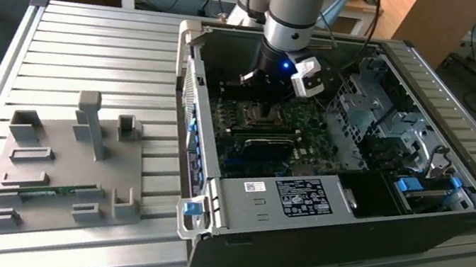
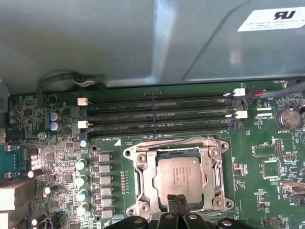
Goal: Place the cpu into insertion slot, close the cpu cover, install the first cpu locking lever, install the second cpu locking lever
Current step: 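Install the second cpu locking lever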
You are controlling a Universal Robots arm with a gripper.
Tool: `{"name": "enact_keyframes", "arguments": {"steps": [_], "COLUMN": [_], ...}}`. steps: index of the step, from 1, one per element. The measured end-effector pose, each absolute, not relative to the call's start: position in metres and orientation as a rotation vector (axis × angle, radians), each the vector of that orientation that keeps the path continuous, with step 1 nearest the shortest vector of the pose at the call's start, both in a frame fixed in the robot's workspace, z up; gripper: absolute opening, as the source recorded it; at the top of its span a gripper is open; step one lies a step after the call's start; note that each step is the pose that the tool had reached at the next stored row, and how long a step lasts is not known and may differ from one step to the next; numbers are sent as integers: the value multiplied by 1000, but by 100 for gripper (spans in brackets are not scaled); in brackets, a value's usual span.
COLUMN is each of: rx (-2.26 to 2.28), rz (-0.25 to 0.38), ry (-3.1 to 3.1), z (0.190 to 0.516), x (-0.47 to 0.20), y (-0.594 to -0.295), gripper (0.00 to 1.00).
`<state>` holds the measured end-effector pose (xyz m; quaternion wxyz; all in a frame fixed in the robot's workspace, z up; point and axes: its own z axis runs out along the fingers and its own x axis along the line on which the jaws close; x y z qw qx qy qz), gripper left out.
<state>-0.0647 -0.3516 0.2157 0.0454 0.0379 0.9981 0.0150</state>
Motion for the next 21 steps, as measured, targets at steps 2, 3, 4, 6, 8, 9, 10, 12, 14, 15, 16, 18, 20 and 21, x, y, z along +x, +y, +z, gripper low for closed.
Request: {"name": "enact_keyframes", "arguments": {"steps": [2,3,4,6,8,9,10,12,14,15,16,18,20,21], "rx": [108,101,93,78,71,70,70,70,70,70,70,70,70,70], "rz": [46,47,47,48,48,48,48,48,48,48,48,48,48,48], "ry": [3049,3049,3050,3050,3051,3052,3053,3054,3054,3054,3054,3054,3054,3054], "z": [216,216,216,216,216,216,217,219,220,220,220,220,220,220], "x": [-65,-64,-64,-64,-63,-63,-63,-62,-62,-62,-61,-58,-57,-57], "y": [-351,-350,-350,-349,-349,-348,-348,-346,-346,-346,-345,-345,-345,-345], "gripper": [11,11,11,11,11,11,11,11,11,11,11,11,11,11]}}
